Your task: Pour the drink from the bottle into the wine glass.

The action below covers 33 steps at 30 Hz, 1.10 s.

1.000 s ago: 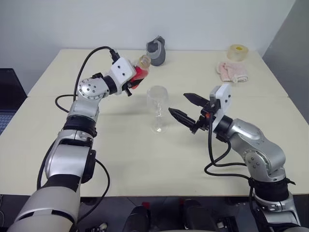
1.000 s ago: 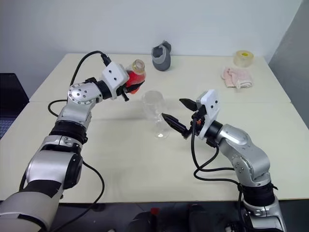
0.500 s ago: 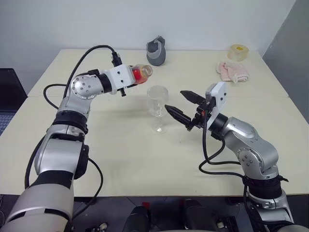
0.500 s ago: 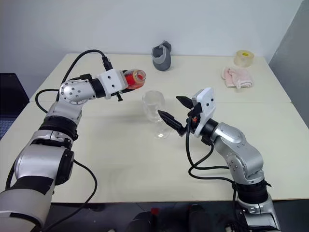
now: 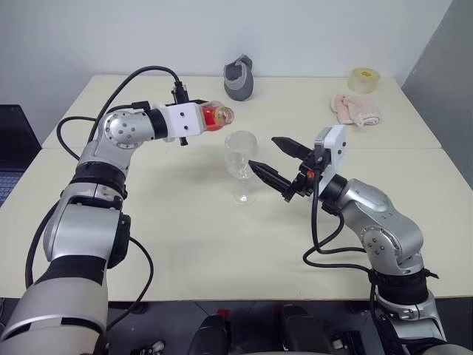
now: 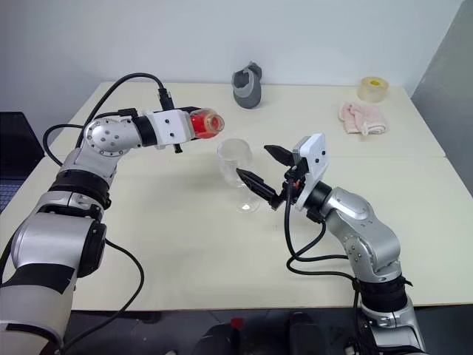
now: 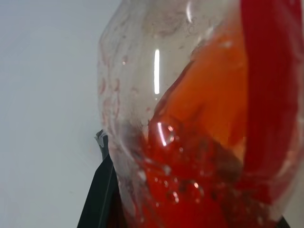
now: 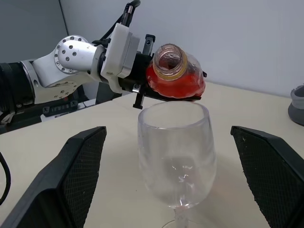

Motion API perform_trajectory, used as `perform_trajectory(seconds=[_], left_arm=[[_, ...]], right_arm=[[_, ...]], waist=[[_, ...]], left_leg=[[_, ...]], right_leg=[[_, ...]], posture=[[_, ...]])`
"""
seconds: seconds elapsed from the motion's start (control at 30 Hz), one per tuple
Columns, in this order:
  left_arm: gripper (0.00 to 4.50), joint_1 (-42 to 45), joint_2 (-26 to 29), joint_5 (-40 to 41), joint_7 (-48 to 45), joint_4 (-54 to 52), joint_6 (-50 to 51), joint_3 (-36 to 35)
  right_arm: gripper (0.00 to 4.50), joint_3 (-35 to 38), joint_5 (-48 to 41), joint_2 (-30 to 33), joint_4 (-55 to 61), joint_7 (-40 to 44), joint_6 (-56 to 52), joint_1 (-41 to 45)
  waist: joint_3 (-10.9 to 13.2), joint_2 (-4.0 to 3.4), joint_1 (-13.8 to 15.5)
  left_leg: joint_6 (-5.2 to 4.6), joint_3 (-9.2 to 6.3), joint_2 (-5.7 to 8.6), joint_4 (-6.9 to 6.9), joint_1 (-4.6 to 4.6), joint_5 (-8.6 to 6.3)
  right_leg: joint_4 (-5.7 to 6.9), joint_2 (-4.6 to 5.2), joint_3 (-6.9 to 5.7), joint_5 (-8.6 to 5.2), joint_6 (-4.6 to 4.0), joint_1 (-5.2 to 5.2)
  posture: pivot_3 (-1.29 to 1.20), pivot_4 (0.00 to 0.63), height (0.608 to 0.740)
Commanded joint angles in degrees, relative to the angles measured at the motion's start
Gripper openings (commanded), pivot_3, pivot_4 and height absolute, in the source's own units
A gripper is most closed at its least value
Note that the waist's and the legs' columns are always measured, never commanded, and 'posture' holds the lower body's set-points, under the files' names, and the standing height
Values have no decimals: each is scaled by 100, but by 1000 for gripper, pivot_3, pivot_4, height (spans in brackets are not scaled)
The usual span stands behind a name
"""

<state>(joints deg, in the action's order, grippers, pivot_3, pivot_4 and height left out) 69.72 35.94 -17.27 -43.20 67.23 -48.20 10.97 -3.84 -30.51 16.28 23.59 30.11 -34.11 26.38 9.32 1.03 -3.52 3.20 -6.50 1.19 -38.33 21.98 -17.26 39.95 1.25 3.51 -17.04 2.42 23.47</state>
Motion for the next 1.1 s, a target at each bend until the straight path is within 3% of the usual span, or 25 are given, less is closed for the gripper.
perform_trajectory(seconds=[0.03,0.27,1.1], left_arm=[[1366,307,126,-67,165,-87,-232,18],[1366,513,285,-754,689,-48,-710,431],[1366,1065,592,-1679,1758,273,-953,1025]], right_arm=[[4500,12,-38,-31,172,39,147,91],[4500,33,-8,-20,129,33,168,100],[4500,11,53,32,41,47,245,103]], waist=[[0,0,-5],[0,0,-23],[0,0,-36]], left_leg=[[0,0,0,0,0,0],[0,-2,1,0,0,0],[-1,5,4,-4,5,0]], right_leg=[[0,0,0,0,0,0],[1,0,1,0,0,0],[3,0,-2,-1,1,2]], posture=[[0,150,740],[0,150,740],[0,150,740]])
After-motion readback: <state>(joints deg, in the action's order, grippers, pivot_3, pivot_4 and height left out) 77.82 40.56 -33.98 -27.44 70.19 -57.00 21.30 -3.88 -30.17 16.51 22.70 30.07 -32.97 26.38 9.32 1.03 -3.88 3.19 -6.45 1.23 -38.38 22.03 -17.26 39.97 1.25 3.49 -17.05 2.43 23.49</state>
